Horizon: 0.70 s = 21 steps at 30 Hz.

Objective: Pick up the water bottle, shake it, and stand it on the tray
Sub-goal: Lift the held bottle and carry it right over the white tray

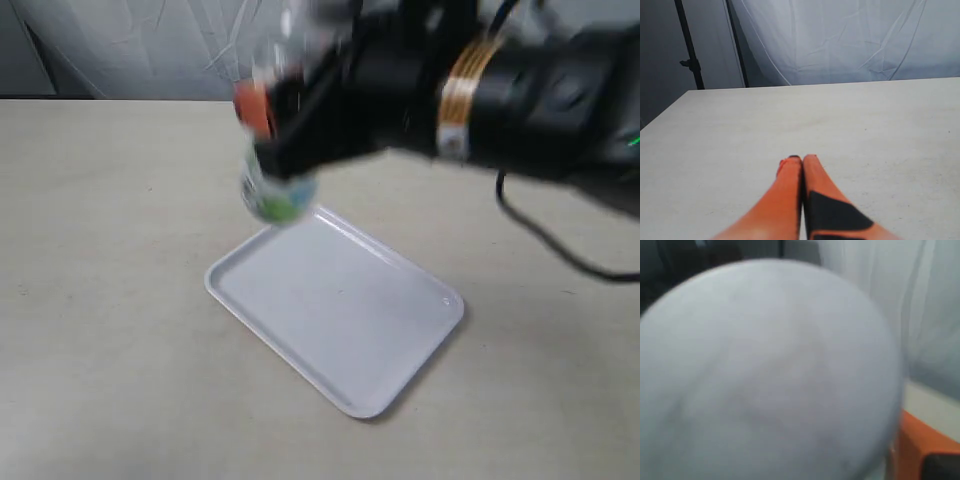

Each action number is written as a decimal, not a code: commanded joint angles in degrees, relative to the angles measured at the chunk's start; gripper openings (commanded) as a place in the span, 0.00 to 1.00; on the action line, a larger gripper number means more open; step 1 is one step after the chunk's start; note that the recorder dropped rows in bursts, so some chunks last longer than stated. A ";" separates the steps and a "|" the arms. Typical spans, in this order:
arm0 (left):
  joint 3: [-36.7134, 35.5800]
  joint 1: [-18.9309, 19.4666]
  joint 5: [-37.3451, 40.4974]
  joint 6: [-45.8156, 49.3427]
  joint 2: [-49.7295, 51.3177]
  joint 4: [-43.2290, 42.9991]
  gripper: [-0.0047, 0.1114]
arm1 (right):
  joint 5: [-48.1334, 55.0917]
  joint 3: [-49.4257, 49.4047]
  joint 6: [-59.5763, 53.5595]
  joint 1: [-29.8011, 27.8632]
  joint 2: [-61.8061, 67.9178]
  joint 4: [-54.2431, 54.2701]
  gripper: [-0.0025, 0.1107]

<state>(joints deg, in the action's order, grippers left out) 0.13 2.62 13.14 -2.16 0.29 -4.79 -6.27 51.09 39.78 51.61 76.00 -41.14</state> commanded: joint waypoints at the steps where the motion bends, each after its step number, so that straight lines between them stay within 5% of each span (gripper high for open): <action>1: -0.13 0.08 -0.26 -0.45 -0.29 -0.06 0.04 | 4.36 -4.64 -0.14 -0.17 6.12 0.83 0.01; 11: -0.13 0.08 -0.26 -0.45 -0.29 -0.06 0.04 | -25.59 -3.97 9.75 5.36 0.52 1.20 0.01; 14: -0.13 0.08 -0.26 -0.45 -0.29 -0.06 0.04 | -23.30 -3.97 7.83 6.85 1.42 0.61 0.01; 18: -0.13 0.08 -0.25 -0.45 -0.29 0.08 0.04 | 9.36 -0.58 -23.79 -1.34 1.30 22.21 0.01; 21: -0.13 0.08 -0.25 -0.45 -0.29 0.08 0.04 | 7.30 -0.31 -23.12 -3.37 0.50 33.74 0.01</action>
<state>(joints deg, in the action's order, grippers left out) 0.13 2.62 13.14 -2.16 0.29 -4.79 3.97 49.70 18.69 48.03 77.64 -16.94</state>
